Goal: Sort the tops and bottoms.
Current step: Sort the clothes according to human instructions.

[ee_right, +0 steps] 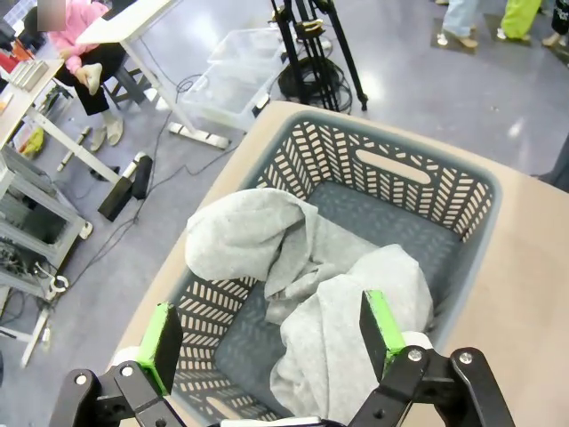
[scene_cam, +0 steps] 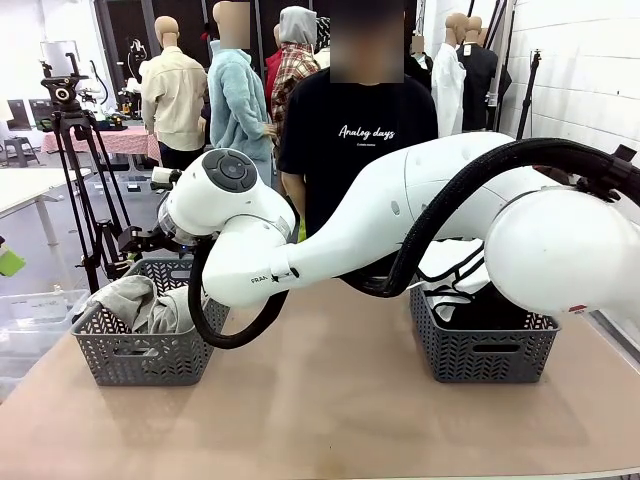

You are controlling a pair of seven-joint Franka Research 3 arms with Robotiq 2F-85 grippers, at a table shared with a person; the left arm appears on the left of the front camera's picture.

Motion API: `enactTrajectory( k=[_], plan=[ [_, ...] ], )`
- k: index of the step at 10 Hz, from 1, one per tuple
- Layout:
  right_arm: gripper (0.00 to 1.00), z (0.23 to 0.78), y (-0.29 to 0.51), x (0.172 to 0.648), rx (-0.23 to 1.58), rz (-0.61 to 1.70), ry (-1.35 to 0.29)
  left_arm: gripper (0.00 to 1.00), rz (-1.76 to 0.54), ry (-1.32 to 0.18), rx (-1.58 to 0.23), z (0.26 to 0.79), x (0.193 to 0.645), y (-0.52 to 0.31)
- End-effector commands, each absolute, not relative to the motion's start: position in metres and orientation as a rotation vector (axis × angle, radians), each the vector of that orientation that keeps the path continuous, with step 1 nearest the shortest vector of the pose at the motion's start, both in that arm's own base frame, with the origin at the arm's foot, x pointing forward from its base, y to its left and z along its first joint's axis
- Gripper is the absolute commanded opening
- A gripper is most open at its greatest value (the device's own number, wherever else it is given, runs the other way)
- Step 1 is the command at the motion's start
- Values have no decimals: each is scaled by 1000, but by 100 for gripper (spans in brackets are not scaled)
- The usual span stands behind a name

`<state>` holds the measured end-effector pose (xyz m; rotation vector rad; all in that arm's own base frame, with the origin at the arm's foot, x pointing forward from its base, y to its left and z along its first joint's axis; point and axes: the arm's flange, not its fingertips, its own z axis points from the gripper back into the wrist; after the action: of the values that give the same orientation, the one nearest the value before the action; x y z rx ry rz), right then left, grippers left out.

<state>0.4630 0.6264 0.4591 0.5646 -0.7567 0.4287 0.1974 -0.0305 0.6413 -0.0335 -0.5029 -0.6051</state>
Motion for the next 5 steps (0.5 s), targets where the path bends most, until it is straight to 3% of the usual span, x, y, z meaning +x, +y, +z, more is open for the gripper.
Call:
enactTrajectory(
  k=[1, 5],
  plan=[
    [100, 475, 616, 461, 558, 419, -797, 100, -607, -494, -35, 643, 196, -30],
    [100, 512, 579, 463, 512, 358, -819, 100, -607, -494, -35, 643, 196, -30]
  ],
)
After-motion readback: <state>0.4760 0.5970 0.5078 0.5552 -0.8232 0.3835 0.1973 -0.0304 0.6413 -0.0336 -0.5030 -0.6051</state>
